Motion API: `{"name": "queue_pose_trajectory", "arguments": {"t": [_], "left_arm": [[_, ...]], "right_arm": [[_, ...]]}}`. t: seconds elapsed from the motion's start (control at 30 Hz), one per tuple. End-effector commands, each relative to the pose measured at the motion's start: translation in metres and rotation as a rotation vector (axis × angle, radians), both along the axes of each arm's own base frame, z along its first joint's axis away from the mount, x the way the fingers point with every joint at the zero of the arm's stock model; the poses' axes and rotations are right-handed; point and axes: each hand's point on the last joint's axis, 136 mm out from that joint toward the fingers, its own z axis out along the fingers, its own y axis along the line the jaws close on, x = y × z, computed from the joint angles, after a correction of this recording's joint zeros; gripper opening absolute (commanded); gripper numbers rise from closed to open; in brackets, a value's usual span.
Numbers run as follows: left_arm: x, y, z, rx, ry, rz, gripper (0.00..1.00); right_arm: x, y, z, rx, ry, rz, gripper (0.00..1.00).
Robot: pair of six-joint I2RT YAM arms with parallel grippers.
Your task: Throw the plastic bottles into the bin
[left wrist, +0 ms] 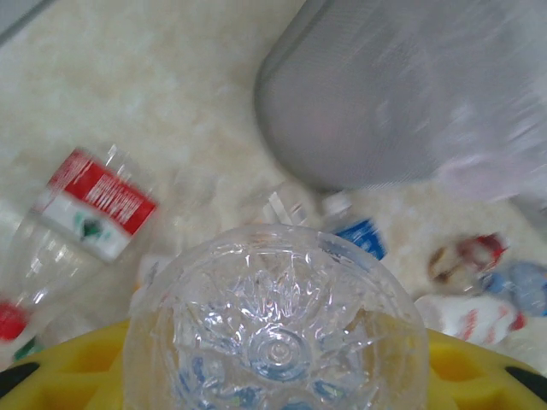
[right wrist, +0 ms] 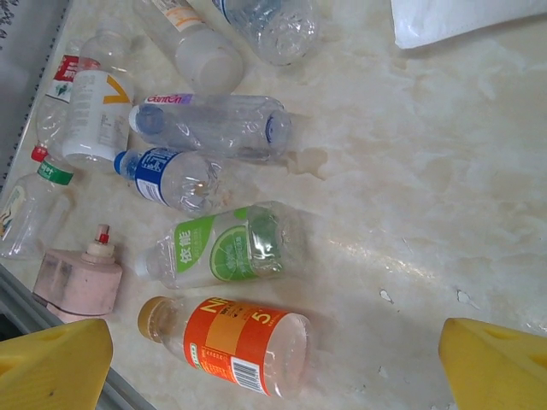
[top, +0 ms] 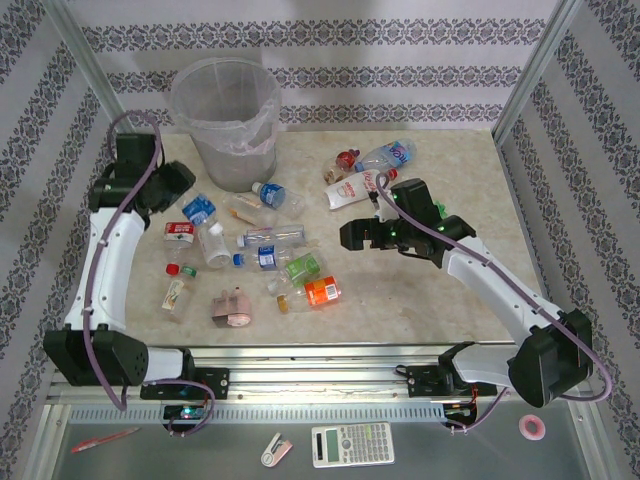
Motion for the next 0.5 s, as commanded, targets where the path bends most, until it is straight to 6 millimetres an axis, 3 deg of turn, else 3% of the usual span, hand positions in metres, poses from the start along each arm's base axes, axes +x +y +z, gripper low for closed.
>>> {"name": "queue_pose_trajectory", "arguments": {"t": [0.0,0.1,0.2,0.23,0.3,0.37,0.47], "left_arm": [[0.040,0.004,0.082,0.033,-0.211,-0.027,0.35],[0.085,0.002,0.152,0.022,-0.368,-0.052,0.36],[0.129,0.000,0.202,0.004,-0.520,-0.073,0.48],[0.144,0.001,0.203,-0.012,-0.547,-0.077,0.56],[0.176,0.001,0.195,-0.121,-0.592,-0.106,0.88],[0.198,0.003,0.174,-0.198,-0.571,-0.110,1.00],[0.198,0.010,0.157,-0.147,-0.516,-0.105,1.00]], "right_arm": [[0.006,0.001,0.013,0.013,-0.017,0.004,0.98],[0.009,0.003,0.016,0.018,-0.019,0.005,0.98],[0.010,0.005,0.014,0.024,-0.008,0.003,0.98],[0.010,0.006,0.013,0.027,-0.005,0.003,0.98],[0.008,0.008,0.012,0.031,0.003,0.011,0.98],[0.008,0.009,0.012,0.030,0.006,0.012,0.98],[0.006,0.006,0.012,0.015,0.000,0.013,0.98]]}}
